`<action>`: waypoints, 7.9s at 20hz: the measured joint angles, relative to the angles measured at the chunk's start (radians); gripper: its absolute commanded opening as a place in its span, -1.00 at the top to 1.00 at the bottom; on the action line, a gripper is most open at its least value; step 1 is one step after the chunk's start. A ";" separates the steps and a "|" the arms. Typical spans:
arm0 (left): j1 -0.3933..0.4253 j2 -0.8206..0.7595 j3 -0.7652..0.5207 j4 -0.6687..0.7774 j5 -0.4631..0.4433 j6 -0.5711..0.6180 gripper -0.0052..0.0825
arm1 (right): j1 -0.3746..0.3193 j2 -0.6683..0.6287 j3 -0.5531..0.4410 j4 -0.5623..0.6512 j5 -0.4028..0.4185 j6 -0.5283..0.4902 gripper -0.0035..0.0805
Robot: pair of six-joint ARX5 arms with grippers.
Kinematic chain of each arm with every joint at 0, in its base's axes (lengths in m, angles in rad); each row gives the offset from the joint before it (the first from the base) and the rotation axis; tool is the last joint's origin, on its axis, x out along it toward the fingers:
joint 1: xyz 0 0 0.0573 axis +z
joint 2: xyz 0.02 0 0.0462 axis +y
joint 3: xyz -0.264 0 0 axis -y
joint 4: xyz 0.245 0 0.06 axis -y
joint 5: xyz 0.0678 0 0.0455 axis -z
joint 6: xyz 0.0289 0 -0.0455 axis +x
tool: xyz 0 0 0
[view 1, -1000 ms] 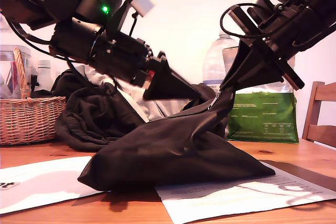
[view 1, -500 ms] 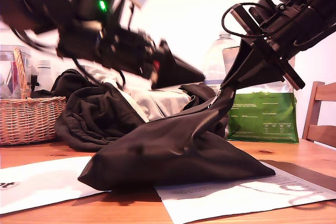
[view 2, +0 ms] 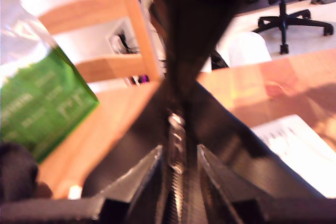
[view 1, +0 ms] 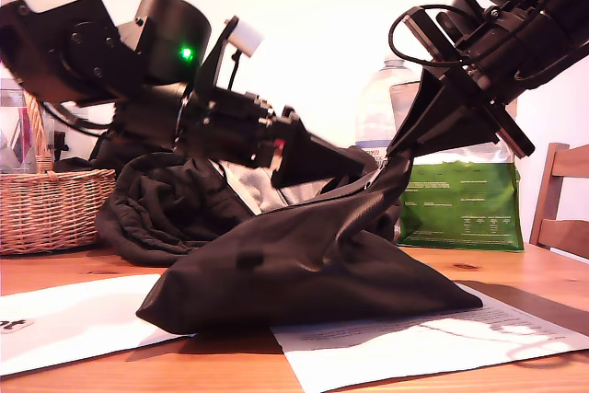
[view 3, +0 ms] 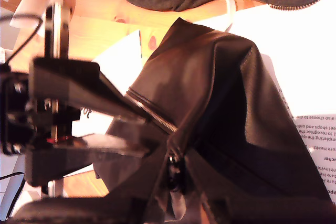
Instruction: Open the zipper in the zip bag in front of you
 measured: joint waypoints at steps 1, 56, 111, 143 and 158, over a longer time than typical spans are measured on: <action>0.000 0.008 0.017 -0.001 0.008 -0.001 0.46 | 0.000 0.000 0.000 0.001 0.000 0.000 0.95; -0.053 0.045 0.150 -0.351 -0.114 0.053 0.76 | 0.000 0.004 0.000 0.016 0.005 0.023 0.95; 0.076 -0.028 0.150 -0.649 -0.119 0.053 0.93 | 0.005 0.004 0.000 -0.008 0.131 -0.026 0.95; -0.026 -0.030 0.150 -0.609 -0.235 -0.240 0.32 | 0.005 0.004 0.000 -0.023 0.122 -0.027 0.95; -0.055 -0.030 0.150 -0.632 -0.269 -0.204 0.66 | 0.005 0.004 0.000 -0.030 0.121 -0.027 0.95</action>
